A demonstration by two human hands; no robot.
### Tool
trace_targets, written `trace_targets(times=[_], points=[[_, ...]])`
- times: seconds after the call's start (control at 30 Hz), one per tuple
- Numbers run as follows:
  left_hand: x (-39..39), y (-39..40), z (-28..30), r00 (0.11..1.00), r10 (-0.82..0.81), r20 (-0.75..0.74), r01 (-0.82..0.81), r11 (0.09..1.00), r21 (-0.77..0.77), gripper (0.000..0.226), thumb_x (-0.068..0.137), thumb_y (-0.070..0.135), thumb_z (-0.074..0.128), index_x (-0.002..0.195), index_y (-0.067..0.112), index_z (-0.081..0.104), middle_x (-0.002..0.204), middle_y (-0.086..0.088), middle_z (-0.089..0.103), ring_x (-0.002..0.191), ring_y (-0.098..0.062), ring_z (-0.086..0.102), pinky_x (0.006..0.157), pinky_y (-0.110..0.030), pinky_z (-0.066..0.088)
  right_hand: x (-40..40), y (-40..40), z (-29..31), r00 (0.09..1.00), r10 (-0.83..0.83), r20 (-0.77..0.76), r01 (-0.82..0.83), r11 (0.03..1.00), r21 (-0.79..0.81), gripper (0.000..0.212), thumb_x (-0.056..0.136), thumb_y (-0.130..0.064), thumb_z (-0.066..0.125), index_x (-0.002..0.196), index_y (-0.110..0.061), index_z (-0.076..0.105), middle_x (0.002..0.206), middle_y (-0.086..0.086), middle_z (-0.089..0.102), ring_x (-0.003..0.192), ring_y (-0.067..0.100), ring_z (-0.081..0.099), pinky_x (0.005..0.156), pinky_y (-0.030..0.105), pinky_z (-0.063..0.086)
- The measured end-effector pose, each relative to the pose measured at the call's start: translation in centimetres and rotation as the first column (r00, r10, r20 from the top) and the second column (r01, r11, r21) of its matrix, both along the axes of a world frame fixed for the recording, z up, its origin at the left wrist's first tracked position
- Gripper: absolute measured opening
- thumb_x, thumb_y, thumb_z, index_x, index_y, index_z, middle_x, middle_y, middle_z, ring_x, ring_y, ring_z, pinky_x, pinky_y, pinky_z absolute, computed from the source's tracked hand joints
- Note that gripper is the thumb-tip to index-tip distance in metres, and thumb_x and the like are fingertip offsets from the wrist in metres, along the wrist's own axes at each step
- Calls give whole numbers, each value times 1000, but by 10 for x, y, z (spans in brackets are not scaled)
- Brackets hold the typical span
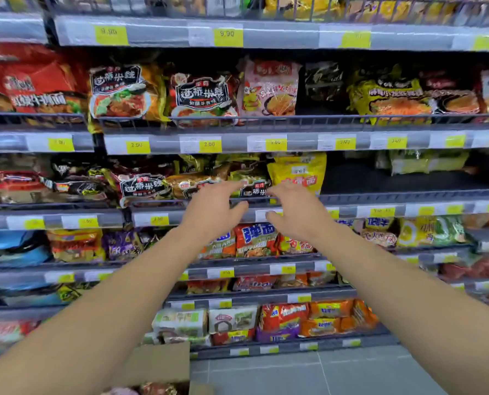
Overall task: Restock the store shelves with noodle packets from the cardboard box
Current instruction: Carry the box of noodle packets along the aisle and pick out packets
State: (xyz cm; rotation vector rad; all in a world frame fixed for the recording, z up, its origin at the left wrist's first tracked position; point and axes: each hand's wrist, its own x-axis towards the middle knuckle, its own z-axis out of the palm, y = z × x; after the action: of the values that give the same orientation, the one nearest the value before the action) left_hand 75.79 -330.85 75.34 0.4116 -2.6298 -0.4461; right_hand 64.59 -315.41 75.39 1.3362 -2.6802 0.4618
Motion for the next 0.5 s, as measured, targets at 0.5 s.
trace_targets(times=[0.5], points=[[201,20,-178,899,106,425,-232,938,256,49,93,31,59,140,20,50,144,-1,50,124,-20,54,99,-29,40,178,4,-193,904,62,423,-187,947,261,55,88,-32,59,140,-15,48,142,9,47,129,30,47,102,37,43]])
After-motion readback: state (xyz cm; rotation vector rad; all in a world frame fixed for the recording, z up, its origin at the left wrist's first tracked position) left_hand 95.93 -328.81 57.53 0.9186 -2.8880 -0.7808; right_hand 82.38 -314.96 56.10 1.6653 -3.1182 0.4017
